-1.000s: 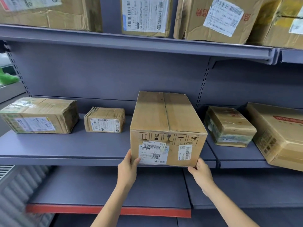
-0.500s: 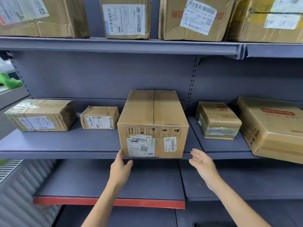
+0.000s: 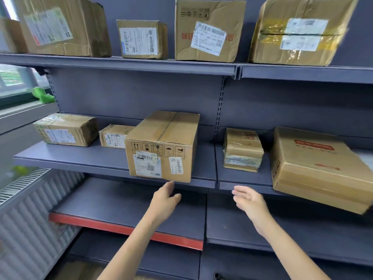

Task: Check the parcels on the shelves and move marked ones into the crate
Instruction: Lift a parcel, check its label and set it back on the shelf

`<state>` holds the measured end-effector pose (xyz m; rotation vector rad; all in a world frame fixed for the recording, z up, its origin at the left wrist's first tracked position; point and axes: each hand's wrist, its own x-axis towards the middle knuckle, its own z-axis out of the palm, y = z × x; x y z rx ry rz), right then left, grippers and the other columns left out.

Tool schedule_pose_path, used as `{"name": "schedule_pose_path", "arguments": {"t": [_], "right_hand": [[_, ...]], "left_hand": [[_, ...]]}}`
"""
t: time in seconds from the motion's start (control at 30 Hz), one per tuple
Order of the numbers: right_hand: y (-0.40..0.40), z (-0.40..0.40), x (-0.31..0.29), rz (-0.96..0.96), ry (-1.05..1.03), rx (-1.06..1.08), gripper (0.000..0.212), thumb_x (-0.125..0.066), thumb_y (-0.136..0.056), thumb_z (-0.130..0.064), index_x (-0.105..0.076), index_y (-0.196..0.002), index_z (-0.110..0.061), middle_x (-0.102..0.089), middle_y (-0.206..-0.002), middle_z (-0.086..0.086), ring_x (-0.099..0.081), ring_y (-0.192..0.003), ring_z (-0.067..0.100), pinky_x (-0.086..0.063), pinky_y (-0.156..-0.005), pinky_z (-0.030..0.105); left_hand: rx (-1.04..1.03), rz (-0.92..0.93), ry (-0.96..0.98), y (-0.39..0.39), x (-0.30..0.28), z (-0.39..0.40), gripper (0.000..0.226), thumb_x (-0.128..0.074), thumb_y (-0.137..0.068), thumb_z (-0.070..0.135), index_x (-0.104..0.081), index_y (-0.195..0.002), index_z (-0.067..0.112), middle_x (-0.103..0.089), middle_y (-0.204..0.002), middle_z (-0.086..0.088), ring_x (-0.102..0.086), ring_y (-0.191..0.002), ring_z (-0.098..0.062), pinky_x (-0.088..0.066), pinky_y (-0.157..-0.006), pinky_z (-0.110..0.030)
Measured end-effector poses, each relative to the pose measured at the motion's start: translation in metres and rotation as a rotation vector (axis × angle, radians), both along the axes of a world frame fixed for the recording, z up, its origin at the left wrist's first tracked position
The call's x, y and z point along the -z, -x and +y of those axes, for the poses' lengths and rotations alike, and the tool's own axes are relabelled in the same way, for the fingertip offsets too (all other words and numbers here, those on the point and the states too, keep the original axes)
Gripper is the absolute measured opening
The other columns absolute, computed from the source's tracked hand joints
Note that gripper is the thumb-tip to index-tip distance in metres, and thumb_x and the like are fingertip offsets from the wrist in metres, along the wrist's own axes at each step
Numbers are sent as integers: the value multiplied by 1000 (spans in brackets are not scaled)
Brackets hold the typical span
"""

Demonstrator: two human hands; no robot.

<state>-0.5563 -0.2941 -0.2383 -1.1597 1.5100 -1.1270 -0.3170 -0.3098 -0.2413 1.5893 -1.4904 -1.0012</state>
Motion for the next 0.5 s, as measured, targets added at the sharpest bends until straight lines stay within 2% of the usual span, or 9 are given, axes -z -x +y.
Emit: {"name": "schedule_pose_path", "arguments": {"t": [0.1,0.23,0.33,0.5], "right_hand": [[22,7,-8,-31,30,45,28,-52,-89,0,-57,-112,-15,-61,-117,4,-56,-109,17,-42,-103,38],[46,6,-14,-46,60,119,28,-52,-89,1,-57,-111,-16,-60,-117,1,-55,-112,16,-42,-104,40],[59,-2,-17,-41,67,152,28,-52,-89,1,-57,-111,-16,-59,-115,0,-55,-110,16,-42,-104,38],[73,-28,-11,-19,41,204,27,-52,-89,1,-56,-109,-16,-59,-116,3,-55,-108,17,-43,-102,36]], "left_hand": [[90,-19,25,28,-11,-4,51,-54,-91,13,-39,-139,14,-50,-138,-5,-46,-127,-17,-36,-96,-21],[200,-34,72,65,-26,-19,53,-54,-91,11,-36,-141,14,-46,-141,-4,-44,-130,-17,-35,-107,-27],[247,-29,89,86,-26,-36,53,-54,-92,11,-36,-141,14,-45,-142,-1,-42,-131,-15,-34,-109,-29],[333,-24,74,105,-11,-72,50,-52,-93,10,-37,-140,13,-47,-132,7,-39,-133,-17,-34,-99,-21]]}}
